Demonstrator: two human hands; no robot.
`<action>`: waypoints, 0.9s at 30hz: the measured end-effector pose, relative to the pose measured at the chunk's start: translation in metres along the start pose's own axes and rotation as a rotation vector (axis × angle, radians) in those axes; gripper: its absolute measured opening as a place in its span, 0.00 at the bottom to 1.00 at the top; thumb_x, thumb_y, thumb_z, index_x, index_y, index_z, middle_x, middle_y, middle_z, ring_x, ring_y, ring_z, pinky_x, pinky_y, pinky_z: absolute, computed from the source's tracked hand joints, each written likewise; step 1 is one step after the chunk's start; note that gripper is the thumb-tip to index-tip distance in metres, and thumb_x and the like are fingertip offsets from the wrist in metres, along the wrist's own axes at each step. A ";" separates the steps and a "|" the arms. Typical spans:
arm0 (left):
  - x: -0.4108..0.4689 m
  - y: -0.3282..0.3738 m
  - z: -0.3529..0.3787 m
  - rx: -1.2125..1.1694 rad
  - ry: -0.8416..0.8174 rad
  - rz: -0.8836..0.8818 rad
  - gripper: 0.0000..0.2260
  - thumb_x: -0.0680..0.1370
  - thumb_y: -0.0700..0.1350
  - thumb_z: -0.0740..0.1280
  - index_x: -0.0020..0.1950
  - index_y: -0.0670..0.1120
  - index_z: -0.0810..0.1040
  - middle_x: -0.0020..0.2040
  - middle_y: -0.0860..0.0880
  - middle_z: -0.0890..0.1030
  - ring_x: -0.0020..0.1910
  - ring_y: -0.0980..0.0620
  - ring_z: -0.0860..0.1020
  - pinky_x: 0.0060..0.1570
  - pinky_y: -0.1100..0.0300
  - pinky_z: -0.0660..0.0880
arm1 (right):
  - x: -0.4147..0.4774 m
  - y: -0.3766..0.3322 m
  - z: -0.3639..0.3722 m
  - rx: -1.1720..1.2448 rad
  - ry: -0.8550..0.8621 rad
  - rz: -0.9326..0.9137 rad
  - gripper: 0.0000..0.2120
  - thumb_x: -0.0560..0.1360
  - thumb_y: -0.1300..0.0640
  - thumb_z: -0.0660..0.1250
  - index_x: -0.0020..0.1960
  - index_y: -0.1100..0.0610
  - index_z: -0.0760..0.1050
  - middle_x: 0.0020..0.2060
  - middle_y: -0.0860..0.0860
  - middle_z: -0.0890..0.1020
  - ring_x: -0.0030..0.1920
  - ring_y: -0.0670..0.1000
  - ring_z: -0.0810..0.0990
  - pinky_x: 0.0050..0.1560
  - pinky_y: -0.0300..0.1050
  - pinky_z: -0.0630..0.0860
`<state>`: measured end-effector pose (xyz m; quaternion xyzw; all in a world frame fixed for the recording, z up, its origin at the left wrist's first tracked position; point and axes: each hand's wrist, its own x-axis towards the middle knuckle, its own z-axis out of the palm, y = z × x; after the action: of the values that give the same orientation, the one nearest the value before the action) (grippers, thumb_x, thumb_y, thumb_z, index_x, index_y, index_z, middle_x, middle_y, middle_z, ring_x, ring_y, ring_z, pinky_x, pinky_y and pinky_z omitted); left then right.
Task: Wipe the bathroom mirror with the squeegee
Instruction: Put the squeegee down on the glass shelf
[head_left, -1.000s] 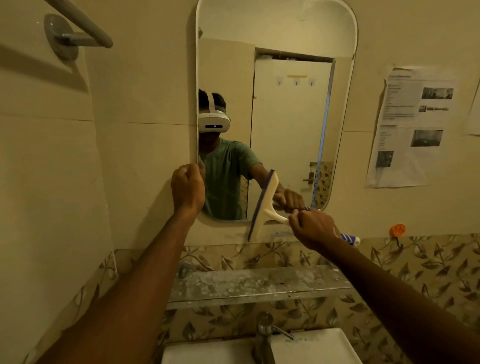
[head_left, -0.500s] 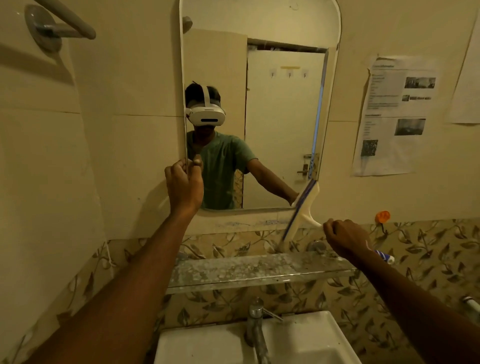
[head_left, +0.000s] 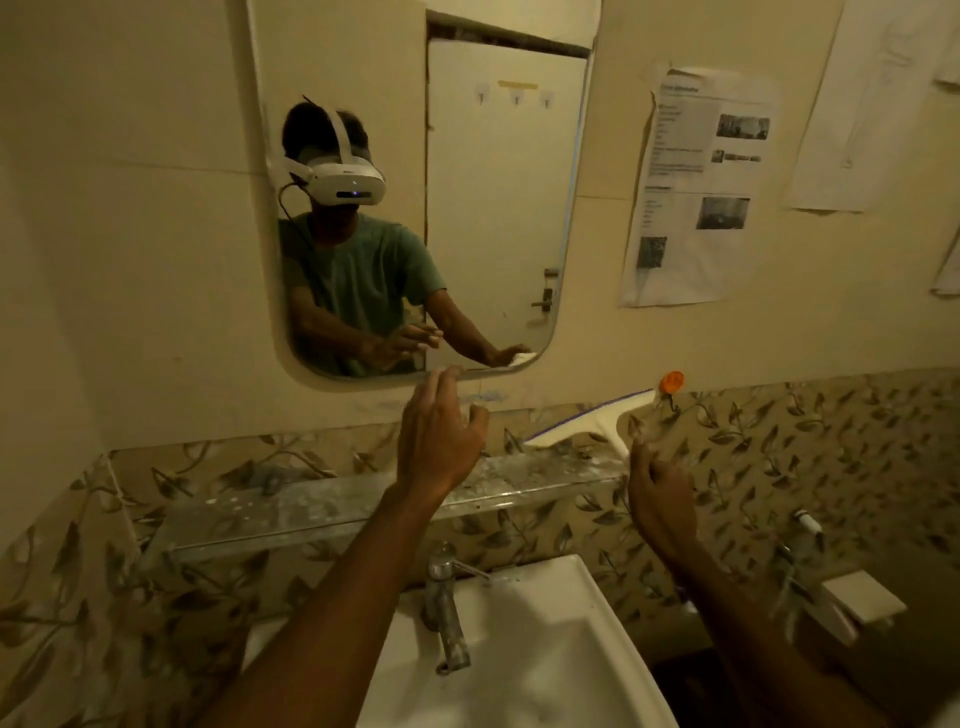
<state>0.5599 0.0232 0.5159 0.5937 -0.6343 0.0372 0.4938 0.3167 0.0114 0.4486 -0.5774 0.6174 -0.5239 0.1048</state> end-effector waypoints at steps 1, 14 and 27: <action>-0.006 0.006 0.011 -0.007 -0.028 0.023 0.21 0.76 0.48 0.64 0.69 0.47 0.69 0.67 0.48 0.72 0.64 0.49 0.72 0.62 0.54 0.70 | -0.006 0.006 -0.004 0.062 -0.004 0.038 0.30 0.82 0.44 0.52 0.28 0.61 0.68 0.22 0.54 0.69 0.23 0.52 0.67 0.28 0.46 0.65; -0.147 0.115 0.167 -0.099 -0.303 0.083 0.19 0.77 0.48 0.61 0.67 0.46 0.71 0.65 0.50 0.73 0.63 0.50 0.72 0.63 0.57 0.66 | -0.054 0.149 -0.115 0.289 0.000 0.422 0.19 0.76 0.39 0.62 0.36 0.51 0.79 0.33 0.49 0.80 0.37 0.51 0.80 0.41 0.46 0.76; -0.291 0.254 0.302 -0.055 -0.486 -0.196 0.22 0.80 0.49 0.61 0.72 0.45 0.66 0.70 0.47 0.69 0.69 0.47 0.68 0.67 0.50 0.66 | -0.051 0.317 -0.261 0.120 -0.107 0.516 0.21 0.78 0.43 0.62 0.30 0.51 0.69 0.26 0.48 0.72 0.30 0.47 0.72 0.32 0.43 0.66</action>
<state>0.1274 0.1144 0.3042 0.6301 -0.6744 -0.1719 0.3444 -0.0507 0.1226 0.2927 -0.4203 0.7057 -0.4843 0.3013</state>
